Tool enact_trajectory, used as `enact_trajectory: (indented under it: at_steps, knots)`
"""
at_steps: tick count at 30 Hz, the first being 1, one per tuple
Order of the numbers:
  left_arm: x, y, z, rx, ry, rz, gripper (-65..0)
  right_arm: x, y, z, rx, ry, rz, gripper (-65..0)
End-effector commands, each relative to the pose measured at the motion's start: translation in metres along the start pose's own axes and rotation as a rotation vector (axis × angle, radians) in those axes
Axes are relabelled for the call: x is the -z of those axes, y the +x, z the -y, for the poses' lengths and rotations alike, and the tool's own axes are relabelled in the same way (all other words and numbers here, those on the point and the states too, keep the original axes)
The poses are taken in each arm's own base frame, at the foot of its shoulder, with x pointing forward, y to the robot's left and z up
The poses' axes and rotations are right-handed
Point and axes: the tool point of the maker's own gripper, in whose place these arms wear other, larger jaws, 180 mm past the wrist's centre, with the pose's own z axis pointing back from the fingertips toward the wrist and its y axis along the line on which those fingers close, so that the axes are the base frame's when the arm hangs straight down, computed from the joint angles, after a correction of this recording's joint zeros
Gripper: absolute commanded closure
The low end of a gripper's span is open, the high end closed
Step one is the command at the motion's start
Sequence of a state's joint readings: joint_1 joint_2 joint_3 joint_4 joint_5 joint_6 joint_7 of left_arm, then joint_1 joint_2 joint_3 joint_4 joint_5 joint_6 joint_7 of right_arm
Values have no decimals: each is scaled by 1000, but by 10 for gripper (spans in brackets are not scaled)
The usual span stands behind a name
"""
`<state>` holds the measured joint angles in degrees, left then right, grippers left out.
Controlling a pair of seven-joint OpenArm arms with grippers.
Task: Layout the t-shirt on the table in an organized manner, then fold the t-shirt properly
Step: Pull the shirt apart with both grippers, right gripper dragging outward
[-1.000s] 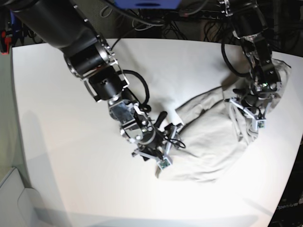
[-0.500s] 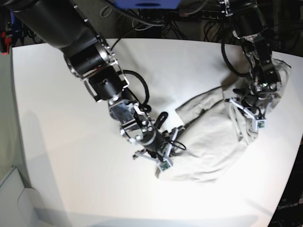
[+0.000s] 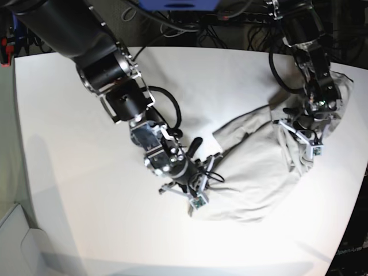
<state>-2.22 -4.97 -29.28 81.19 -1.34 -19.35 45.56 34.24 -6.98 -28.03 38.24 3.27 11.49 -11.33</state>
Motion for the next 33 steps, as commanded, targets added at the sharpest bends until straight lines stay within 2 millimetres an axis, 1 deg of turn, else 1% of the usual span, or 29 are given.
enact_trajectory:
  at_steps: [1,2,4,6,8,12,14,16,18,20,22,23,25,27,30,32,33]
  knots:
    - [-5,12,-5,14,15,25,-2,-7,30,14,0,-37,82,0]
    - [-8,13,-7,18,20,33,-2,-16,34,24,4,-57,100,0]
    - [-15,22,-5,25,24,64,-2,-37,43,36,16,-91,139,0]
    - [-19,32,-2,33,22,88,-2,-53,47,43,17,-114,155,0]
    - [-21,37,5,19,12,108,-2,-69,48,52,10,-138,149,0]
    - [-37,57,11,25,15,184,-2,-112,35,60,-20,-181,143,0]
    - [-43,65,17,21,10,215,-2,-133,30,59,-27,-196,144,0]
    - [-51,76,18,26,14,253,-2,-154,29,59,-29,-215,161,0]
    - [-64,92,26,13,-6,316,-2,-177,23,56,-22,-232,168,0]
    - [-74,103,30,2,-31,360,-2,-190,13,54,-19,-242,160,0]
    - [-83,106,33,-22,-63,394,-2,-198,-2,46,-8,-233,140,0]
    - [-90,107,25,-42,-58,412,-2,-202,-10,45,-14,-233,124,0]
    - [-100,106,14,-90,-55,440,-2,-210,-17,44,-29,-234,112,0]
    - [-107,102,-7,-157,-39,461,-2,-217,-12,45,-41,-241,127,0]
    - [-117,96,-44,-272,2,495,-2,-231,0,65,-35,-304,162,0]
    - [-122,94,-64,-292,36,502,-2,-239,3,79,-16,-350,177,0]
    - [-122,93,-72,-298,46,497,-2,-241,9,85,-4,-368,194,0]
